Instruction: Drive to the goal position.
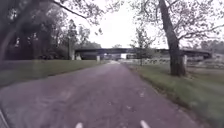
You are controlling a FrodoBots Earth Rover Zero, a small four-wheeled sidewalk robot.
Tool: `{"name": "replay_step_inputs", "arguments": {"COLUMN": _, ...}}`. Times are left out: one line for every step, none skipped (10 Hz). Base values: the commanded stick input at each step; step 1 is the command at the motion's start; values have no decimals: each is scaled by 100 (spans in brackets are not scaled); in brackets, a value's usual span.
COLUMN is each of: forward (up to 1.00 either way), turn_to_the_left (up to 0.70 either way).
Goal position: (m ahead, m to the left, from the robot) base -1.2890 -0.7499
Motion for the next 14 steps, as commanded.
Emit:
{"name": "replay_step_inputs", "arguments": {"forward": 70, "turn_to_the_left": 0}}
{"name": "replay_step_inputs", "arguments": {"forward": 70, "turn_to_the_left": 0}}
{"name": "replay_step_inputs", "arguments": {"forward": 70, "turn_to_the_left": 0}}
{"name": "replay_step_inputs", "arguments": {"forward": 70, "turn_to_the_left": 0}}
{"name": "replay_step_inputs", "arguments": {"forward": 70, "turn_to_the_left": 0}}
{"name": "replay_step_inputs", "arguments": {"forward": 70, "turn_to_the_left": 0}}
{"name": "replay_step_inputs", "arguments": {"forward": 70, "turn_to_the_left": 0}}
{"name": "replay_step_inputs", "arguments": {"forward": 70, "turn_to_the_left": 0}}
{"name": "replay_step_inputs", "arguments": {"forward": 70, "turn_to_the_left": 0}}
{"name": "replay_step_inputs", "arguments": {"forward": 70, "turn_to_the_left": 0}}
{"name": "replay_step_inputs", "arguments": {"forward": 70, "turn_to_the_left": 0}}
{"name": "replay_step_inputs", "arguments": {"forward": 70, "turn_to_the_left": 0}}
{"name": "replay_step_inputs", "arguments": {"forward": 70, "turn_to_the_left": 0}}
{"name": "replay_step_inputs", "arguments": {"forward": 70, "turn_to_the_left": 35}}
